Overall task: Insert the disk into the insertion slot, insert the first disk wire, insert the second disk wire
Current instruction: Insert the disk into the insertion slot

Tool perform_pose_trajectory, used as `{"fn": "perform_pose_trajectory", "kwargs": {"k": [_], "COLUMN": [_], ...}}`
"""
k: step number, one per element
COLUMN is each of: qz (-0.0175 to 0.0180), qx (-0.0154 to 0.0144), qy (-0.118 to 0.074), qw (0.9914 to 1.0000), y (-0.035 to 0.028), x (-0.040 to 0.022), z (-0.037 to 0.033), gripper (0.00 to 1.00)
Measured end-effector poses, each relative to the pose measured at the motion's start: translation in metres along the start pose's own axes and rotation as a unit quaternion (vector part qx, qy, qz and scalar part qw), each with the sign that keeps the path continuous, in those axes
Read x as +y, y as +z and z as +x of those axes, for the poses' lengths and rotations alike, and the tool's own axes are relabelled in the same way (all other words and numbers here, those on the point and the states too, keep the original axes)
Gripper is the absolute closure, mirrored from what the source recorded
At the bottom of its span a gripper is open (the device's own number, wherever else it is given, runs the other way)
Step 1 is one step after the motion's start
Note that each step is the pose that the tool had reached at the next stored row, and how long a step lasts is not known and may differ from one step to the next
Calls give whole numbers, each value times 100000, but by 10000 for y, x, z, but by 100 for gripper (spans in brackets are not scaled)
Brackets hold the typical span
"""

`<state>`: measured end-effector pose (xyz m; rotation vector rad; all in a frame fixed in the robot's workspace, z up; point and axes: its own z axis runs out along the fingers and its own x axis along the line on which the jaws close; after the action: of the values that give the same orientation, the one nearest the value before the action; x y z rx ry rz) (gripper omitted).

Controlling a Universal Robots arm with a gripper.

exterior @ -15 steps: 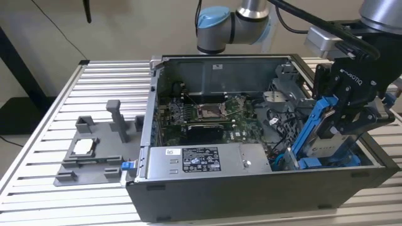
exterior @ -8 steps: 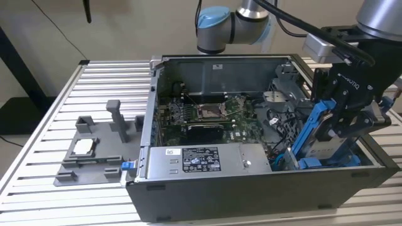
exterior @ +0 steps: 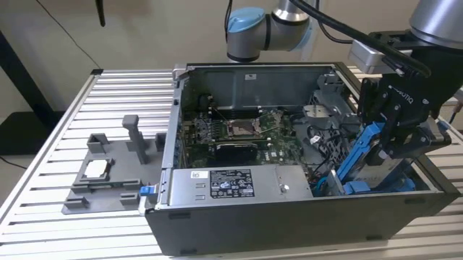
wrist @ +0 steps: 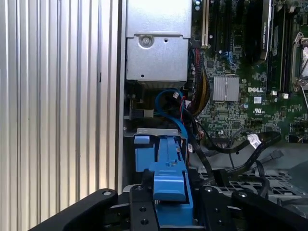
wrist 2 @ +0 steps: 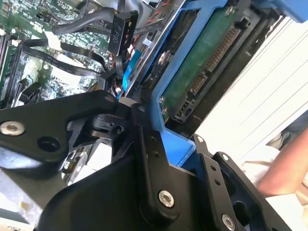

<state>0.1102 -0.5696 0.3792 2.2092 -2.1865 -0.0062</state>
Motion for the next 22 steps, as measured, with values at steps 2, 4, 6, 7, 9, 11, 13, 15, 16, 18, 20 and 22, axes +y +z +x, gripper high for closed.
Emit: {"fn": "perform_pose_trajectory", "kwargs": {"k": [2,4,6,7,9,11,13,15,16,18,20,22], "qz": [1,1,0,0,5,58,179,297,347,377,381,374], "qx": [-17,-18,0,-2,17,-1,0,-15,-25,-39,-43,-41], "qy": [-1,-1,0,-1,10,96,245,382,440,484,481,476], "qw": [100000,100000,100000,100000,100000,100000,100000,99999,99998,99998,99998,99998], "y": [-5,-5,-8,-7,-10,-8,-8,-7,-6,-7,-7,-6], "x": [0,0,0,0,0,-1,0,1,2,6,15,20], "z": [0,0,0,0,-9,-33,-59,-82,-86,-87,-88,-88], "gripper": [59,59,59,58,52,45,55,61,67,67,67,67]}}
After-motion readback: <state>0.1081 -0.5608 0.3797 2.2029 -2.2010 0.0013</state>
